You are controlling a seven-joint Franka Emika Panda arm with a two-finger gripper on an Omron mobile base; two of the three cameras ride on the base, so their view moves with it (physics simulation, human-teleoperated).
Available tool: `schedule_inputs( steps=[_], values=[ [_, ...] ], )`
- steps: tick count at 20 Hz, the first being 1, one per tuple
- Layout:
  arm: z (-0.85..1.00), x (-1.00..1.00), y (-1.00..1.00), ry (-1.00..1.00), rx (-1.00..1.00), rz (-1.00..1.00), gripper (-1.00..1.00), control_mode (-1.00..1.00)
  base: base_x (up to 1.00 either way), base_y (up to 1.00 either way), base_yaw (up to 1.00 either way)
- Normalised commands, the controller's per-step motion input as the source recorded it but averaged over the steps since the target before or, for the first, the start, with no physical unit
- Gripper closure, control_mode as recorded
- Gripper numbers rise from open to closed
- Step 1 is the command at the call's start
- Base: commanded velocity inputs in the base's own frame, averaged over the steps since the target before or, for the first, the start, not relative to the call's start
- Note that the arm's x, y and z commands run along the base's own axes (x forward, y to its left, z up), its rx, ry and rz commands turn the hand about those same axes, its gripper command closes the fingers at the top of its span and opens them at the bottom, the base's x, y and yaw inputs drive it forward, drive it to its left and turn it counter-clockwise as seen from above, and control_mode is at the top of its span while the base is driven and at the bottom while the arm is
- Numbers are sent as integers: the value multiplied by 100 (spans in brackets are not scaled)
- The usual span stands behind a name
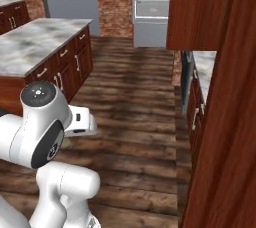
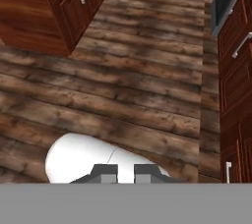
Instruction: Retrieve the bottle and the shaker from the cabinet and place them next to the mixing bowl on the counter. Then add garlic from the fridge to the mixing bowl.
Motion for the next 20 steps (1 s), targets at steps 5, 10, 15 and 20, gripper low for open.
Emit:
schedule_inputs(
  steps=[5, 10, 15, 20],
  values=[
    [0, 0, 0, 0, 0, 0, 100, 100, 59, -44, -1],
    [0, 0, 0, 0, 0, 0, 100, 100, 48, -63, -3],
    [0, 0, 0, 0, 0, 0, 100, 100, 29, -73, -2],
    [0, 0, 0, 0, 0, 0, 100, 100, 13, -69, -3]
  ],
)
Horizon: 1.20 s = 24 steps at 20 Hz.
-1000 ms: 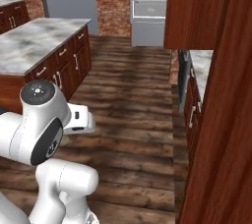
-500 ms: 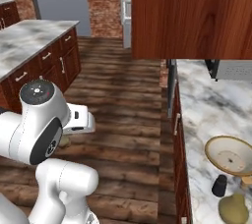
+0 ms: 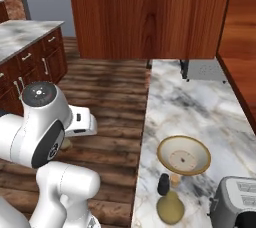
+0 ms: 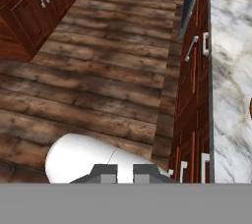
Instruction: Retrieve the bottle and the shaker from the cabinet and place them next to the mixing bowl on the counter. Then add garlic from the fridge to the mixing bowl.
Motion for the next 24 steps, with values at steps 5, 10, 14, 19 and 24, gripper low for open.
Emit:
schedule_inputs(
  steps=[5, 10, 14, 19, 24],
  values=[
    [0, 0, 0, 0, 0, 0, 100, 100, 2, -59, -6],
    [0, 0, 0, 0, 0, 0, 100, 100, 8, -38, -11],
    [0, 0, 0, 0, 0, 0, 100, 100, 12, -29, -13],
    [0, 0, 0, 0, 0, 0, 100, 100, 9, -32, -11],
    [0, 0, 0, 0, 0, 0, 100, 100, 0, -15, -12]
  ],
)
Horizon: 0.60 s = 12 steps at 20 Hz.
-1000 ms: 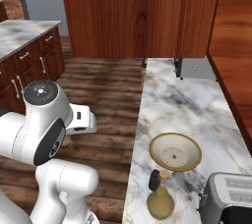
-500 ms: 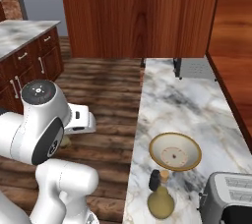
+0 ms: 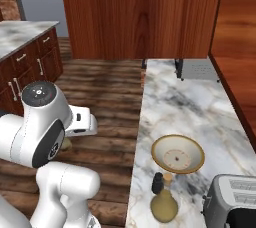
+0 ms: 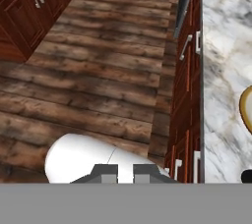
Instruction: Retrieve the bottle and the shaker from the cabinet and place them next to the mixing bowl on the counter. Then add garlic from the fridge to the mixing bowl.
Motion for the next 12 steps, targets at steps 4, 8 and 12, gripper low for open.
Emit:
schedule_inputs(
  steps=[4, 8, 12],
  values=[
    [0, 0, 0, 0, 0, 0, 100, 100, 0, -20, -21],
    [0, 0, 0, 0, 0, 0, 100, 100, 0, -20, -23],
    [0, 0, 0, 0, 0, 0, 100, 100, 0, -20, -27]
  ],
)
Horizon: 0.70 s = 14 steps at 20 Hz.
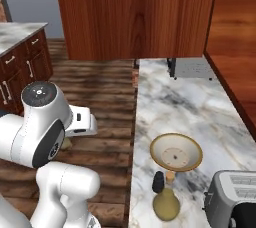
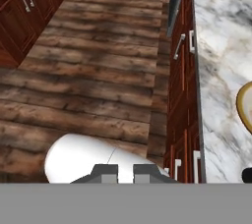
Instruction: Retrieve the bottle and the shaker from the cabinet and place them next to the mixing bowl on the counter. Then add garlic from the fridge to the mixing bowl.
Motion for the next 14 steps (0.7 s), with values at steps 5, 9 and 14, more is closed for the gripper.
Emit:
schedule_inputs(
  steps=[5, 9, 14],
  values=[
    [0, 0, 0, 0, 0, 0, 100, 100, 0, -16, -33],
    [0, 0, 0, 0, 0, 0, 100, 100, 3, -15, -39],
    [0, 0, 0, 0, 0, 0, 100, 100, 2, -16, -40]
  ],
)
